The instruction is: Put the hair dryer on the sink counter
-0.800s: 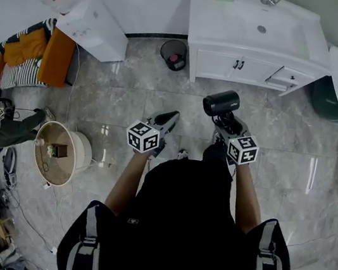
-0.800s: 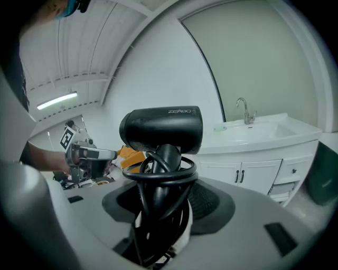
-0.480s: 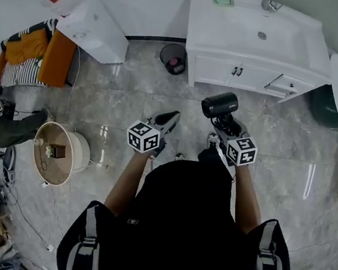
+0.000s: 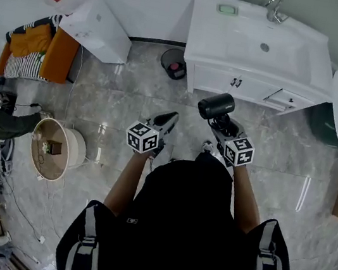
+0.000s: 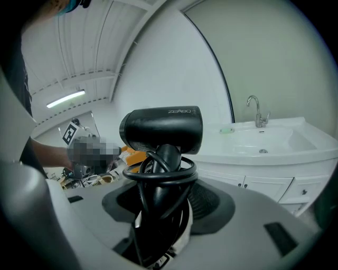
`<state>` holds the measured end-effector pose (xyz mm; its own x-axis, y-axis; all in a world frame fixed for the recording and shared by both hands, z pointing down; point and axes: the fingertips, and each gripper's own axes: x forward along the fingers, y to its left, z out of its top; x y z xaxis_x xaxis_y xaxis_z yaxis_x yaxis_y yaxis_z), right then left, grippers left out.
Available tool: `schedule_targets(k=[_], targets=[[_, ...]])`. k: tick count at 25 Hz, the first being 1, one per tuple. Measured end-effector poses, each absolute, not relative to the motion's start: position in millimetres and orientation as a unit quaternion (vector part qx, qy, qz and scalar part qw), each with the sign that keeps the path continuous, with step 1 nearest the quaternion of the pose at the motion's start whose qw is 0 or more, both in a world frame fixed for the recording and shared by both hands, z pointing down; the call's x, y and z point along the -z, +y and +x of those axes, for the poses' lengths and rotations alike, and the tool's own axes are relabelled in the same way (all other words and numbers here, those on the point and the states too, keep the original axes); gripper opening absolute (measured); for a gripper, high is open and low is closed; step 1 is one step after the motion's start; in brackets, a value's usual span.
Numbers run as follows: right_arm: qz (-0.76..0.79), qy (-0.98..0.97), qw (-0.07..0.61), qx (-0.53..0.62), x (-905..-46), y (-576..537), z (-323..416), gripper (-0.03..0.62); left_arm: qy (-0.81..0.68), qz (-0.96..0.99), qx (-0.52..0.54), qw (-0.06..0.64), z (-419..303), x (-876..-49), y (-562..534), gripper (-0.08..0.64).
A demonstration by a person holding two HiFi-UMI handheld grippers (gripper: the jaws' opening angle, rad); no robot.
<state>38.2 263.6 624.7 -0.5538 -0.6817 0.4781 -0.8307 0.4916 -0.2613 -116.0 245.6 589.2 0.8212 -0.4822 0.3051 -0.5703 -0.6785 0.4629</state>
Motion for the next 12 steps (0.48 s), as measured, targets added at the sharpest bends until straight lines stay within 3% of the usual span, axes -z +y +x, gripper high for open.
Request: schedule_targets(k=[12], targets=[[0.397,-0.87,0.168,-0.238,-626,215,71,0.288,-0.347,0.89,-0.064,0.287,-90,-585,211,0.018]])
